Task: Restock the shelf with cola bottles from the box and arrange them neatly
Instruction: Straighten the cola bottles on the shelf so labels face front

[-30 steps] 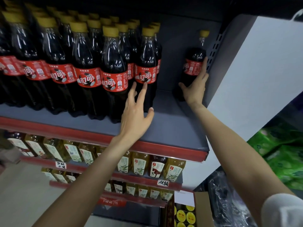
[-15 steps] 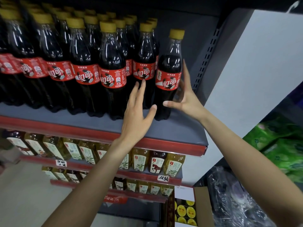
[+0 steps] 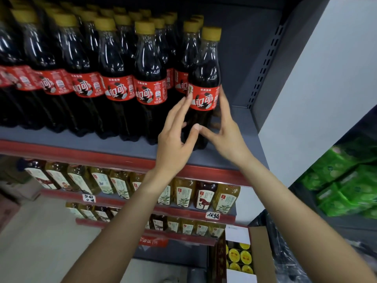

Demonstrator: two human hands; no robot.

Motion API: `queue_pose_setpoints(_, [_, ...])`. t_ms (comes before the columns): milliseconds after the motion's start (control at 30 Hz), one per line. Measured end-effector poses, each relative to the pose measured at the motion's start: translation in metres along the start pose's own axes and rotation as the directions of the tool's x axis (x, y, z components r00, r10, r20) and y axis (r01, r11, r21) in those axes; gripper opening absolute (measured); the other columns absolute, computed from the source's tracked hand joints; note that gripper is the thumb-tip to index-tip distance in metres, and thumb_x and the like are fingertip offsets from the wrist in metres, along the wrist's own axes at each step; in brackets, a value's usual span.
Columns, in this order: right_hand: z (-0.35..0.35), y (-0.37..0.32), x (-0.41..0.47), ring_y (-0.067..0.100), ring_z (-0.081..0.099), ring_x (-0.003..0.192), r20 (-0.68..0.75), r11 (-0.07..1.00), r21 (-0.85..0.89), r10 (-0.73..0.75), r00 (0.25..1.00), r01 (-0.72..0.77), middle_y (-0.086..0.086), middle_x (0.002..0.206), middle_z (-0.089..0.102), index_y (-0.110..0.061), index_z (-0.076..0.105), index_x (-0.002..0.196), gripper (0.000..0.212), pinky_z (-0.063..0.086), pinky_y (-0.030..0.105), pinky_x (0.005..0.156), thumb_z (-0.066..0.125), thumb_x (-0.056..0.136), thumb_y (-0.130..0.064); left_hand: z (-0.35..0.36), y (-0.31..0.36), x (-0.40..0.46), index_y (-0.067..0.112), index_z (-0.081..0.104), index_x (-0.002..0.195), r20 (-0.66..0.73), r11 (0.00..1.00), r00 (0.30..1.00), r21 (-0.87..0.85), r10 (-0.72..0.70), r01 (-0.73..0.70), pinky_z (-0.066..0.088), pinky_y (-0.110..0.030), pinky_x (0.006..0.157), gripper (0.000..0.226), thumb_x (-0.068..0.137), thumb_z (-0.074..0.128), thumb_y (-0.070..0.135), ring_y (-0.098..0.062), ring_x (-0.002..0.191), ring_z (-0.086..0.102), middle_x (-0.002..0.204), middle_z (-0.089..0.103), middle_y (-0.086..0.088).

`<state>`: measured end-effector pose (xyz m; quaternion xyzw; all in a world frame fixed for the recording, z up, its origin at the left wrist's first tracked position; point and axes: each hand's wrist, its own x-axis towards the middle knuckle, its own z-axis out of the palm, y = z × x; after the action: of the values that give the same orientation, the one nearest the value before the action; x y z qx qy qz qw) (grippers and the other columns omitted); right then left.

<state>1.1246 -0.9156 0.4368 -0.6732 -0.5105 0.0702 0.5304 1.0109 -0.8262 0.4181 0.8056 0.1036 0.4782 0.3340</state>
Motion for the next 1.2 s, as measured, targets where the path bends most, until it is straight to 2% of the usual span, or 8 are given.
queue_pose_setpoints(133, [0.025,-0.007,0.003,0.014,0.038,0.137,-0.070,0.999,-0.012,-0.035,0.997,0.034,-0.006,0.155,0.030,-0.024,0.007,0.154,0.089,0.040,0.045,0.108,0.066,0.088,-0.012,-0.015,-0.011,-0.001,0.014,0.048,0.139,-0.141,0.875,0.970,0.472,0.197,-0.109,0.036,-0.030,0.100,0.048,0.094,0.056,0.030,-0.018,0.126,0.043,0.141,0.048,-0.005])
queue_pose_setpoints(267, [0.046,-0.014,0.004,0.007,0.039,0.124,-0.144,1.000,-0.017,-0.010,0.990,0.007,-0.002,0.151,0.034,-0.022,0.012,0.154,0.086,0.040,0.036,0.107,0.067,0.088,-0.010,-0.031,-0.022,0.004,0.023,0.042,0.142,-0.139,0.707,0.953,0.701,0.269,-0.097,0.015,-0.040,0.113,0.052,0.094,0.055,0.037,-0.026,0.140,0.023,0.151,0.035,-0.008])
queue_pose_setpoints(433, [0.045,-0.016,0.000,0.009,0.034,0.133,-0.156,0.994,0.094,0.071,0.985,-0.057,-0.006,0.144,0.033,-0.028,0.009,0.153,0.088,0.034,0.039,0.111,0.067,0.087,-0.026,-0.042,-0.026,0.016,0.023,0.020,0.150,-0.027,0.716,0.982,0.689,0.185,-0.116,-0.007,-0.059,0.112,0.067,0.095,0.053,0.042,-0.041,0.143,0.002,0.157,0.015,-0.017])
queue_pose_setpoints(633, [0.032,-0.017,0.045,0.011,-0.007,0.149,-0.279,0.862,0.460,0.367,0.887,-0.212,-0.008,0.162,-0.003,-0.032,0.000,0.153,0.066,-0.002,0.051,0.120,0.030,0.096,-0.048,-0.038,-0.029,0.023,0.024,0.012,0.150,0.051,0.670,0.987,0.728,0.154,-0.142,-0.013,-0.062,0.108,0.085,0.086,0.052,0.063,-0.043,0.141,-0.004,0.156,0.005,-0.016])
queue_pose_setpoints(800, [0.059,0.026,0.070,0.014,0.026,0.145,-0.023,0.857,0.443,0.305,0.952,-0.264,-0.007,0.158,0.025,-0.038,0.021,0.151,0.099,0.019,0.050,0.119,0.032,0.069,-0.094,-0.037,-0.033,0.023,0.023,0.007,0.150,0.066,0.632,0.986,0.761,0.156,-0.151,-0.012,-0.063,0.107,0.099,0.078,0.062,0.065,-0.044,0.140,-0.004,0.155,0.001,-0.016])
queue_pose_setpoints(967, [0.049,-0.007,0.063,0.010,0.018,0.147,-0.019,0.865,0.398,0.342,0.940,-0.306,-0.007,0.160,0.021,-0.033,0.017,0.153,0.101,0.013,0.045,0.121,0.023,0.071,-0.093,-0.038,-0.032,0.024,0.023,0.009,0.150,0.068,0.639,0.984,0.753,0.164,-0.159,-0.006,-0.067,0.106,0.098,0.078,0.062,0.064,-0.044,0.139,-0.004,0.154,0.001,-0.014])
queue_pose_setpoints(1067, [0.039,-0.026,0.052,0.007,0.002,0.148,-0.140,0.951,0.252,0.221,0.965,-0.181,-0.009,0.161,0.006,-0.027,0.005,0.154,0.082,0.004,0.044,0.122,0.018,0.088,-0.074,-0.040,-0.034,0.022,0.026,0.010,0.151,0.067,0.652,0.982,0.739,0.179,-0.169,-0.008,-0.064,0.109,0.096,0.078,0.062,0.063,-0.042,0.141,-0.004,0.155,0.001,-0.011])
queue_pose_setpoints(1200, [0.029,-0.012,0.016,-0.005,0.005,0.143,-0.067,0.989,0.129,0.082,0.994,-0.073,-0.027,0.150,0.008,-0.027,0.002,0.153,0.065,0.010,0.038,0.122,0.036,0.101,-0.044,-0.045,-0.036,0.020,0.027,0.018,0.150,0.070,0.646,0.973,0.737,0.221,-0.200,-0.005,-0.062,0.111,0.092,0.079,0.064,0.061,-0.039,0.143,0.002,0.156,0.007,-0.009])
